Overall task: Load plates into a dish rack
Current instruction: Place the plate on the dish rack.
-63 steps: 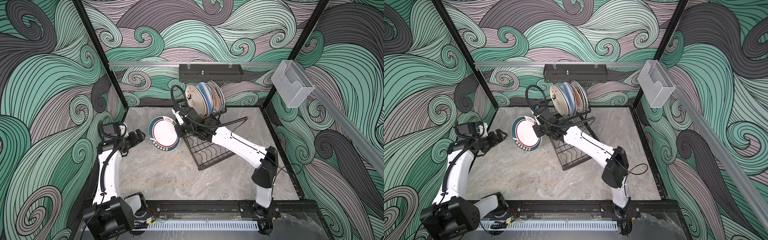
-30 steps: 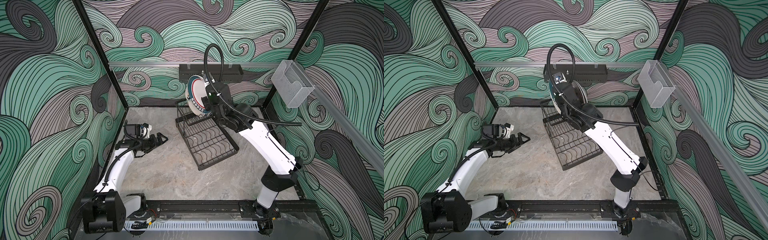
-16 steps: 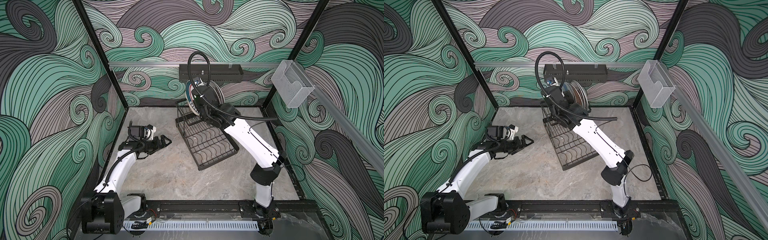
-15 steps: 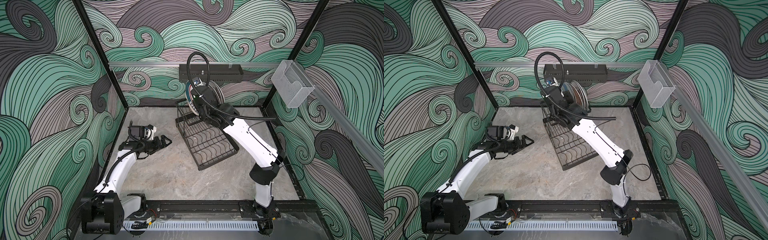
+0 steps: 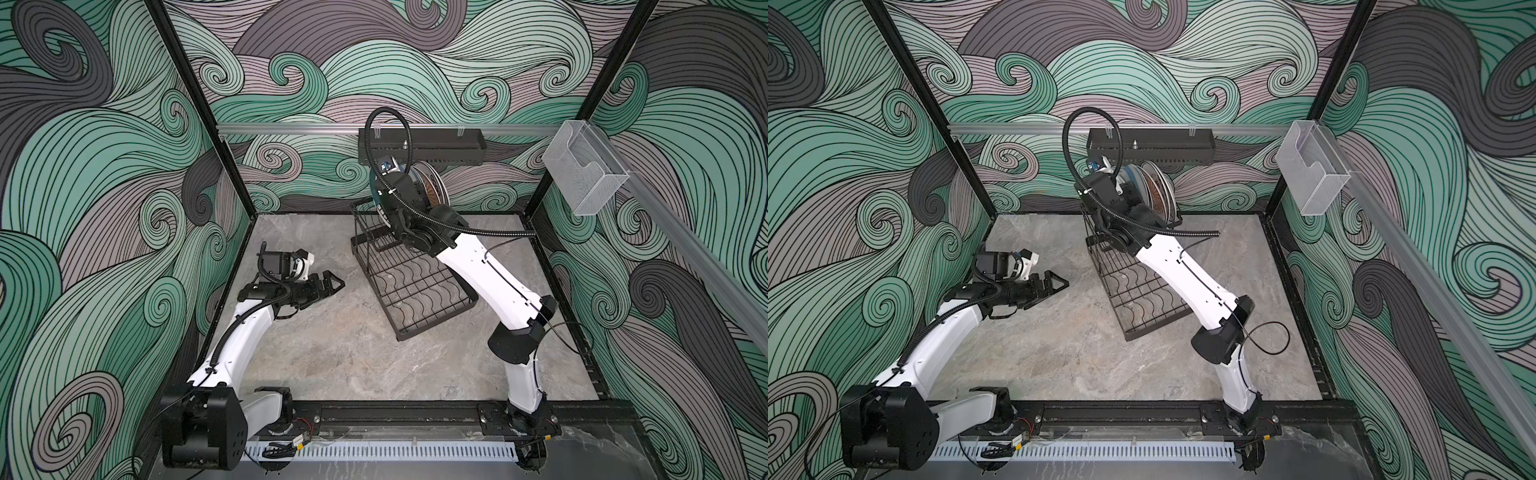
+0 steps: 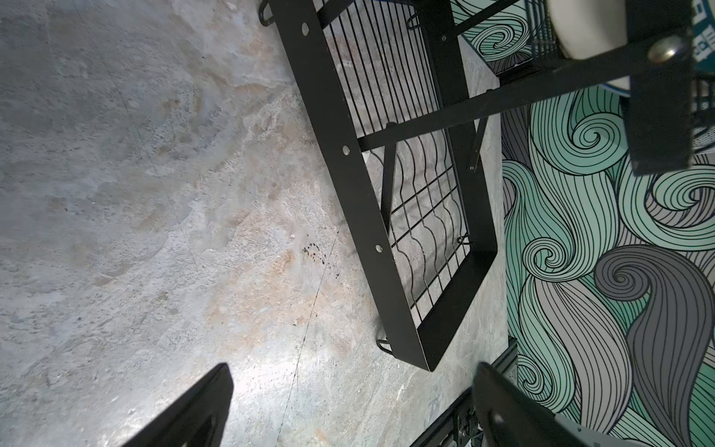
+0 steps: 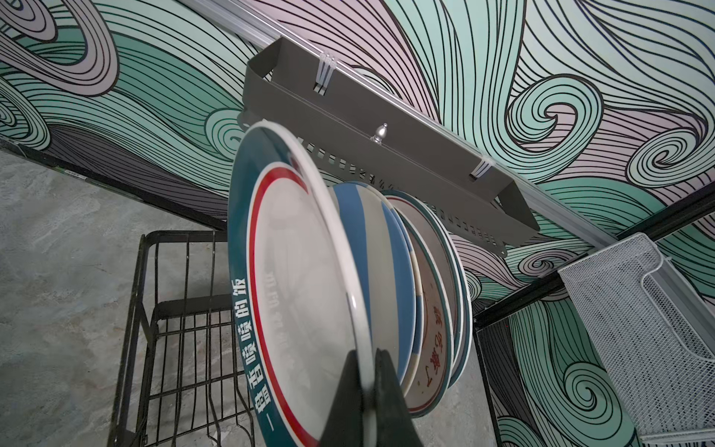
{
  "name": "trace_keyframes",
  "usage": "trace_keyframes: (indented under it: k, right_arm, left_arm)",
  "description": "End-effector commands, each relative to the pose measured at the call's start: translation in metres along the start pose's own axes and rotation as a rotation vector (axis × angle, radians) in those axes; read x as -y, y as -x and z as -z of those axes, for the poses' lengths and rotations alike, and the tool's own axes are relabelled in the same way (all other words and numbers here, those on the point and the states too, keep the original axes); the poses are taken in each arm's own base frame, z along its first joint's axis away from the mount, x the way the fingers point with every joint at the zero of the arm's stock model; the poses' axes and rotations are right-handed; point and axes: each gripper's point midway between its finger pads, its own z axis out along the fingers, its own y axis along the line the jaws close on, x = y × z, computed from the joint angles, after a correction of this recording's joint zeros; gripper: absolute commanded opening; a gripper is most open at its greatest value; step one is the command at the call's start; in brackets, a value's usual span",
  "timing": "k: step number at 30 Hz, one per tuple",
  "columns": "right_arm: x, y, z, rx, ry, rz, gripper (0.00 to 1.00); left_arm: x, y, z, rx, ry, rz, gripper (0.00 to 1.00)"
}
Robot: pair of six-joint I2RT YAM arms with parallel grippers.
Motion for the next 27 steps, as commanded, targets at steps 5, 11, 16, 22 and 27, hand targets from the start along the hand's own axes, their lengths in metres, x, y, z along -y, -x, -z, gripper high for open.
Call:
trace_keyframes:
  k: [5, 11, 16, 22, 27]
  right_arm:
    - [0.005, 0.001, -0.004, -0.001, -0.042, -0.017, 0.0]
    - [0.002, -0.001, -0.005, -0.008, -0.033, 0.017, 0.0]
    - [-0.001, -0.003, -0.004, -0.016, -0.028, 0.017, 0.0]
    - [-0.015, -0.01, -0.014, -0.034, -0.025, 0.037, 0.0]
    - [-0.025, -0.013, -0.024, -0.043, -0.019, 0.046, 0.0]
  left_arm:
    - [0.001, -0.001, 0.002, 0.008, 0.008, -0.022, 0.99]
    - [0.001, 0.0, 0.002, 0.011, 0.007, -0.021, 0.99]
    - [0.001, 0.0, 0.002, 0.011, 0.008, -0.019, 0.99]
    - [0.0, -0.001, 0.002, 0.009, 0.012, -0.02, 0.99]
    - [0.0, -0.001, 0.002, 0.01, 0.017, -0.02, 0.99]
